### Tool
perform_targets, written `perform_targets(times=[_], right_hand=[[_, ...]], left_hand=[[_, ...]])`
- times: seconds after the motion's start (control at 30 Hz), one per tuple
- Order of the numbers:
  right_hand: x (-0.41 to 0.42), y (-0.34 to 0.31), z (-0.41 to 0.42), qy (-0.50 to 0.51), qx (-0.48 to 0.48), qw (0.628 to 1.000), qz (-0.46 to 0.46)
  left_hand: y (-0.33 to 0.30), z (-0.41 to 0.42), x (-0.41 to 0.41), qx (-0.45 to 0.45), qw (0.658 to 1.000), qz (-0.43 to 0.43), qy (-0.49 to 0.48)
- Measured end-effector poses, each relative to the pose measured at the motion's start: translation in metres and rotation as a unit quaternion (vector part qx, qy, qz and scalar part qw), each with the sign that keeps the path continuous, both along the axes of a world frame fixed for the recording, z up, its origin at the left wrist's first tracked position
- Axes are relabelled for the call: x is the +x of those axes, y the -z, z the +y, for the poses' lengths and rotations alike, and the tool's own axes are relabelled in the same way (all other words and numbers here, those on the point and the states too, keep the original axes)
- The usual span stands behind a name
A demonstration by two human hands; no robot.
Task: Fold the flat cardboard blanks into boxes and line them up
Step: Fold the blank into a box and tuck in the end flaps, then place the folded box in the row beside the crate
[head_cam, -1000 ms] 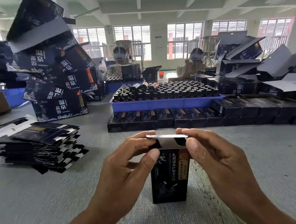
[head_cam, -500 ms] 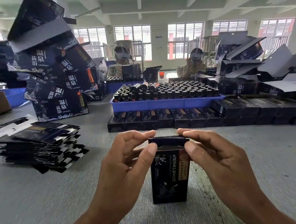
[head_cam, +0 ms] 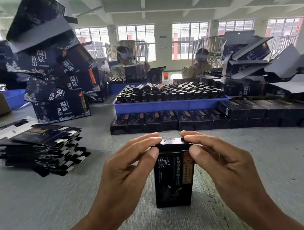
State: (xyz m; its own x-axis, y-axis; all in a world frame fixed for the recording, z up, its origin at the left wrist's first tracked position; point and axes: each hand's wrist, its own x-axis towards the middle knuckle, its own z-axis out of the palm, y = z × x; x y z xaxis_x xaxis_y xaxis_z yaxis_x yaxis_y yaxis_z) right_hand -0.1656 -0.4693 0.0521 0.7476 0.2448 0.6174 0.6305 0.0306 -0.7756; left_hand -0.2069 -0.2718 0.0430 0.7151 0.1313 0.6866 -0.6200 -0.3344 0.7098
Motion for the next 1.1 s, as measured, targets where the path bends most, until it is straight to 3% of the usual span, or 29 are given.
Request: perform_targets(times=[0.4, 0.87, 1.0, 1.1], right_hand=[[0.004, 0.003, -0.001, -0.021, 0.006, 1.000, 0.000], [0.015, 0.008, -0.001, 0.117, -0.100, 0.975, -0.160], [0.014, 0.012, 0.002, 0.111, -0.100, 0.979, -0.139], [0.016, 0.018, 0.003, 0.073, -0.137, 0.986, -0.060]], left_hand=[[0.000, 0.006, 0.002, 0.022, 1.000, -0.008, 0.019], [0.001, 0.017, 0.014, 0.223, 0.955, -0.176, -0.085], [0.010, 0.018, 0.013, 0.240, 0.958, -0.131, -0.084], [0.017, 0.015, 0.010, 0.233, 0.971, -0.007, -0.057]])
